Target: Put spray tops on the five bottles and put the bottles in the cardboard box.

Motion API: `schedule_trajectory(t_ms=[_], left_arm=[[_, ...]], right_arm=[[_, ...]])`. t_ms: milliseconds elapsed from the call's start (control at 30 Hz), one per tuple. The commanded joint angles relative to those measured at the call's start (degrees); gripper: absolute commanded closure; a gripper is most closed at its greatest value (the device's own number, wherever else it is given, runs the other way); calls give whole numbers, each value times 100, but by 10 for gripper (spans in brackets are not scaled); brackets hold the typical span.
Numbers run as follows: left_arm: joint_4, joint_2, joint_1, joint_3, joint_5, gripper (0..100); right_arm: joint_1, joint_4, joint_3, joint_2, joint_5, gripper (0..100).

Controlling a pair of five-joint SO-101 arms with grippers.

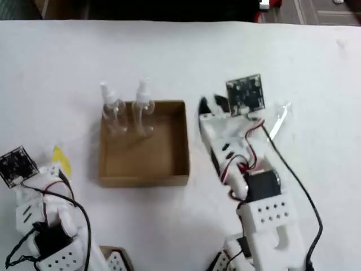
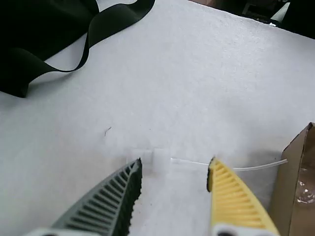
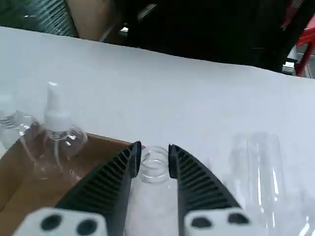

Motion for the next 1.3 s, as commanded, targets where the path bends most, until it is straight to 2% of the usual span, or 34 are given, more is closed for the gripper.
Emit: schedule_trajectory(t_ms=[0, 100, 267, 533, 1100, 1267], left_arm=[[-176, -40, -40, -35, 53, 797], [-176, -40, -40, -35, 53, 797], [-176, -40, -40, -35, 53, 797], [-176, -40, -40, -35, 53, 797], [-176, -40, -31, -35, 53, 797], [-176, -40, -31, -35, 53, 797]], right_arm=[[-462, -198, -1055, 101, 44, 981], [-848, -374, -1380, 418, 26, 981], [-1244, -1411, -1196, 1332, 26, 981], [-1103, -3319, -229, 2264, 18, 981], [-980, -6123, 1415, 3064, 53, 981], [-989, -6501, 1424, 3468, 70, 981]])
